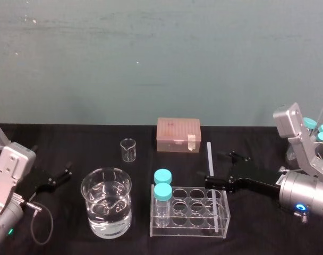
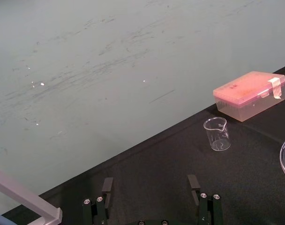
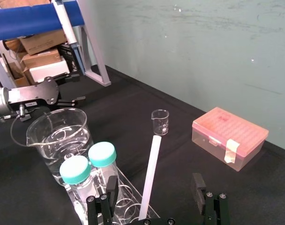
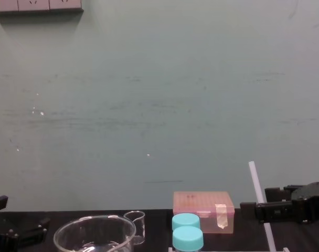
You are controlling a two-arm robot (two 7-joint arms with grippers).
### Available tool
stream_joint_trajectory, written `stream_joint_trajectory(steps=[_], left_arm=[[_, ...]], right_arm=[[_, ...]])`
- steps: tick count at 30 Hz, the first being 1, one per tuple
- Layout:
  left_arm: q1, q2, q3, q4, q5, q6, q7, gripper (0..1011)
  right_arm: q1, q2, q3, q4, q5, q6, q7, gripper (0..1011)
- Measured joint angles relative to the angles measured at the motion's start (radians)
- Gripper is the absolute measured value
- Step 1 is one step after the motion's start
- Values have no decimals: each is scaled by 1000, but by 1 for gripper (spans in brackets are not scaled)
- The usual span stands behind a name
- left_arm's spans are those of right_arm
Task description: Pick up the stirring rod with one hand, then place it down.
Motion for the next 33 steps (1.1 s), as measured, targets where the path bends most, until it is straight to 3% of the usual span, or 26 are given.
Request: stream_joint_trajectory(steps=[7,11,33], left_arm=[[0,0,0,0,0,0,0,1005],[0,0,0,0,0,0,0,1005],[0,0,0,0,0,0,0,1005]], right_arm=[[0,0,0,0,1,2,1,1003],[1,0,0,0,2,4,1,947],[2,1,-1,0,5,8,2,282]])
